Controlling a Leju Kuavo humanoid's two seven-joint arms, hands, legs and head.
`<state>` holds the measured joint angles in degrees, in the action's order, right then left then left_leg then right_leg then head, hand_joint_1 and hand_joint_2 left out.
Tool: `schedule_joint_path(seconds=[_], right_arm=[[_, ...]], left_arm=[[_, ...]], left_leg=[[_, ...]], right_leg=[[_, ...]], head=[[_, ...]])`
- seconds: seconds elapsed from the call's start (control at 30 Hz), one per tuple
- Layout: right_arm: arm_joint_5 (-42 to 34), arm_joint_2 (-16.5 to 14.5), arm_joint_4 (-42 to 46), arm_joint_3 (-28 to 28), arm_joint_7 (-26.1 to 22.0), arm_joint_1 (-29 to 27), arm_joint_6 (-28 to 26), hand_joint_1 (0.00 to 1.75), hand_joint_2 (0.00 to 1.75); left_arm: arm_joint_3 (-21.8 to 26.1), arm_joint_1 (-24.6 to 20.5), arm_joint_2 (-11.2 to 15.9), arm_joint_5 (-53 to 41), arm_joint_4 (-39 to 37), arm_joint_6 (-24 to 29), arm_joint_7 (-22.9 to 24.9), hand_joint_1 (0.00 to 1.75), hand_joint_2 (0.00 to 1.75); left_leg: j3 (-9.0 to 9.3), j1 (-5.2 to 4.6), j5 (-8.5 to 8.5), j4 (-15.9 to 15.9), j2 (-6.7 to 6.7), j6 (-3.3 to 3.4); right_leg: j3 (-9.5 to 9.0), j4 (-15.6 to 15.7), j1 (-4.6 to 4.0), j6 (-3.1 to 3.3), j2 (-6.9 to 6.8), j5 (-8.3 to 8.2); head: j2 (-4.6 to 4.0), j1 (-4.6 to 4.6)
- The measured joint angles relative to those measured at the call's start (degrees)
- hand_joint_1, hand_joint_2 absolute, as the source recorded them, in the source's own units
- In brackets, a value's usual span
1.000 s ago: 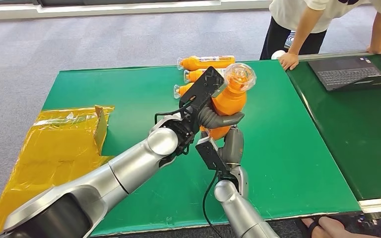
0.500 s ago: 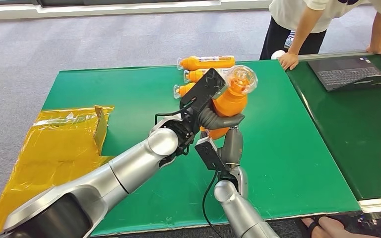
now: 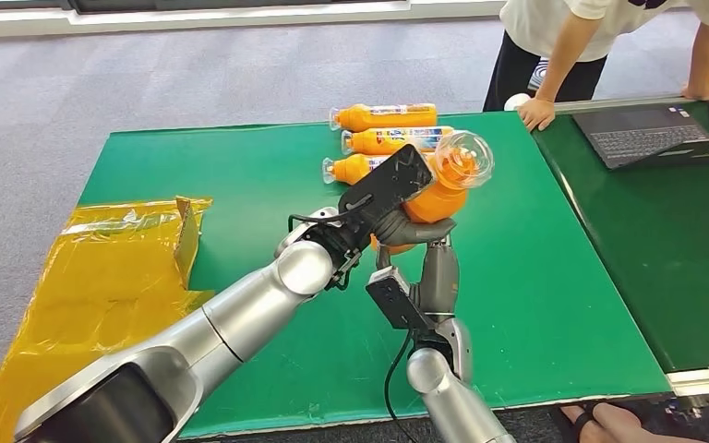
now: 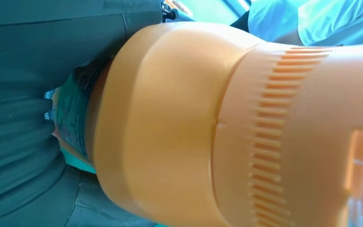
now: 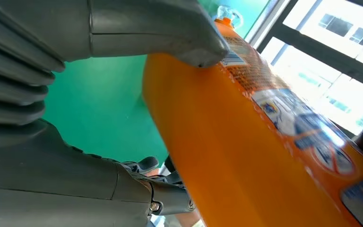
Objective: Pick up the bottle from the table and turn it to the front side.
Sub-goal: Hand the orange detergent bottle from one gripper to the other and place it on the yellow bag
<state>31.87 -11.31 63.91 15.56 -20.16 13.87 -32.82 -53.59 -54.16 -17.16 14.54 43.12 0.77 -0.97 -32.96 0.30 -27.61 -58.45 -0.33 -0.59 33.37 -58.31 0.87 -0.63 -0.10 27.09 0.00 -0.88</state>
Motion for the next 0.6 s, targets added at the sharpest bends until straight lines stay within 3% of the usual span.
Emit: schedule_joint_path(seconds=[0.1, 0.37, 0.6], right_arm=[[2.2, 0.6, 3.8, 0.0, 1.8, -2.1, 1.7, 0.0, 1.75], [5.3, 3.0, 18.2, -0.5, 4.8, -10.1, 8.1, 0.0, 1.75], [4.6, 4.7, 24.7, -1.0, 5.3, -12.9, 10.4, 0.0, 1.75]], left_arm=[[2.7, 1.2, 0.8, -4.7, 0.8, 1.0, -0.3, 1.75, 1.75], [13.0, 5.2, 6.0, -26.0, 4.6, 6.6, -0.4, 1.75, 1.75], [17.9, 7.7, 8.4, -31.9, 5.8, 8.4, -0.4, 1.75, 1.75]], left_leg=[[0.01, 0.0, 0.0, 0.0, 0.01, 0.0], [0.0, 0.01, 0.0, 0.0, 0.04, -0.01], [-0.03, 0.0, 0.0, 0.0, 0.05, 0.0]], right_leg=[[0.0, 0.0, 0.0, 0.0, 0.03, 0.0], [0.03, 0.0, -0.02, 0.01, 0.05, 0.01], [0.02, 0.0, 0.01, 0.0, 0.06, 0.01]], head=[[0.0, 0.0], [0.0, 0.0], [0.0, 0.01]])
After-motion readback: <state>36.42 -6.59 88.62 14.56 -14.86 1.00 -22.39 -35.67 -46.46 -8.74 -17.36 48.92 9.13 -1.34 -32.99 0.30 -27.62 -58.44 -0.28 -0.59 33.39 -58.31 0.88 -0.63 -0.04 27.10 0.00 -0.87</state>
